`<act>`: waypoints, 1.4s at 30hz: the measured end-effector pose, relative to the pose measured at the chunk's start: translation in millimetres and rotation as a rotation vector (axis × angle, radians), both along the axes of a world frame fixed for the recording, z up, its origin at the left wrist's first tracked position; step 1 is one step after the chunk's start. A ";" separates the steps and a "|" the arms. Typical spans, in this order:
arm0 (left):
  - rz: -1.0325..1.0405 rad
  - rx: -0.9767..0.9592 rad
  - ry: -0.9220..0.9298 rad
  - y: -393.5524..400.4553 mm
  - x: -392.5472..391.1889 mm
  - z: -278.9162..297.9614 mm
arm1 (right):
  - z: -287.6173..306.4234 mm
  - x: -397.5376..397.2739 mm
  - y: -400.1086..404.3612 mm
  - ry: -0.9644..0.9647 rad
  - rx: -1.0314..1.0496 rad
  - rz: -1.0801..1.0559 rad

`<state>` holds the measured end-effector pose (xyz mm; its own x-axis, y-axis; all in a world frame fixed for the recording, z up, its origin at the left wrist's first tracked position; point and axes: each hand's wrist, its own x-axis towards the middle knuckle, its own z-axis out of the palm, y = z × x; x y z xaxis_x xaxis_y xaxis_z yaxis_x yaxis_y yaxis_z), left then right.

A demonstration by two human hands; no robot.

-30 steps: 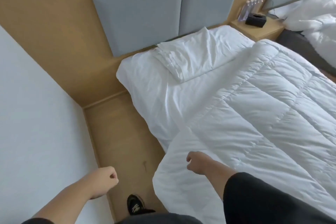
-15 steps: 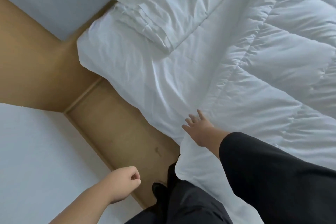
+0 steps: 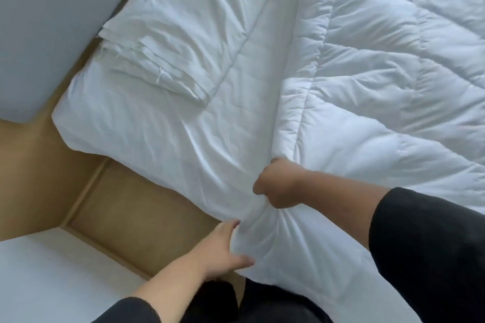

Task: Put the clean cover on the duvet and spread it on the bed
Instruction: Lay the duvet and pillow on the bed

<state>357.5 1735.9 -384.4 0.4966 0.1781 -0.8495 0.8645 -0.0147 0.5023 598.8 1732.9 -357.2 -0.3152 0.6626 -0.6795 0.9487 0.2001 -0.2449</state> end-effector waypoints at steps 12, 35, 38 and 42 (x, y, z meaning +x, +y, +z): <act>-0.351 -0.027 -0.189 128.2 31.5 50.0 | 100.4 -10.3 56.3 -0.079 0.336 -0.563; -0.817 0.002 -0.113 69.4 -41.0 22.6 | 51.8 -189.0 24.7 -0.043 -0.095 -1.621; -0.463 -0.386 -0.185 63.2 -27.3 38.5 | 76.3 -149.3 -20.1 -0.078 0.003 -1.529; 0.122 -0.348 -0.065 96.5 23.5 38.7 | 83.2 -130.8 -75.7 0.008 0.060 -1.463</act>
<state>381.0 1832.4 -345.7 0.5445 -0.0549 -0.8370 0.8156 0.2675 0.5130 467.9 1657.2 -274.0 0.6456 0.4146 -0.6414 0.3087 -0.9098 -0.2774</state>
